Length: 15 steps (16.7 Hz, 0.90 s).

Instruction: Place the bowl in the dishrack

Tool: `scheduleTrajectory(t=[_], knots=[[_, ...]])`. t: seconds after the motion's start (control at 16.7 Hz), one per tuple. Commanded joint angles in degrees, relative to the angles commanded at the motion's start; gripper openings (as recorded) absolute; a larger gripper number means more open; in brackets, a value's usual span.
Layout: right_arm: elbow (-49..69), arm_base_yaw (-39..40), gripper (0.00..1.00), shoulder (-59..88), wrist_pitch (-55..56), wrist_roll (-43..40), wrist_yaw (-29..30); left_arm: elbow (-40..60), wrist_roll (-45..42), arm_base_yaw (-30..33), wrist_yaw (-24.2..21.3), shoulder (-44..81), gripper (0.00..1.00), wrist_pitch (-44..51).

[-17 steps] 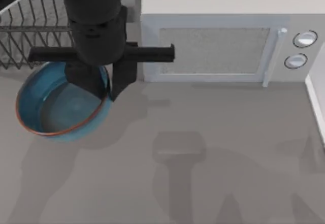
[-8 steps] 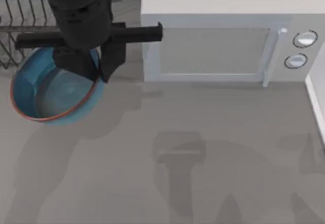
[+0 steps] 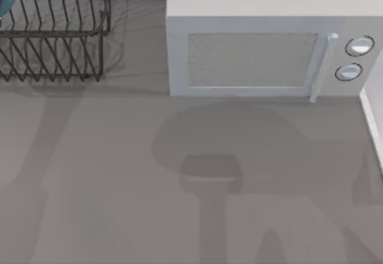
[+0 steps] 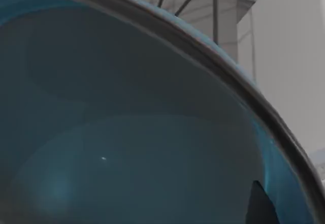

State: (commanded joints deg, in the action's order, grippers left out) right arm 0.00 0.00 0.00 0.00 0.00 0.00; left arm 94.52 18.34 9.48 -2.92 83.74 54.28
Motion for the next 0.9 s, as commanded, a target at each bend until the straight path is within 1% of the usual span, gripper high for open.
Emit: scheduleTrajectory(t=[0.24,0.36,0.48,0.66,0.9], knots=[[0.00,0.00,1.00,0.00,0.00,0.00,0.00,-12.92,-9.29,-11.04,-3.21,-13.34,0.00,-21.36],[0.00,0.00,1.00,0.00,0.00,0.00,0.00,-19.25,-13.16,-14.96,-5.04,-20.08,0.00,-29.77],[0.00,0.00,1.00,0.00,0.00,0.00,0.00,-24.51,-16.08,-17.55,-6.76,-25.99,0.00,-35.91],[0.00,0.00,1.00,0.00,0.00,0.00,0.00,-29.71,-18.61,-19.55,-8.59,-31.70,0.00,-40.78],[0.00,0.00,1.00,0.00,0.00,0.00,0.00,-30.72,-19.06,-19.86,-8.94,-32.72,0.00,-41.35]])
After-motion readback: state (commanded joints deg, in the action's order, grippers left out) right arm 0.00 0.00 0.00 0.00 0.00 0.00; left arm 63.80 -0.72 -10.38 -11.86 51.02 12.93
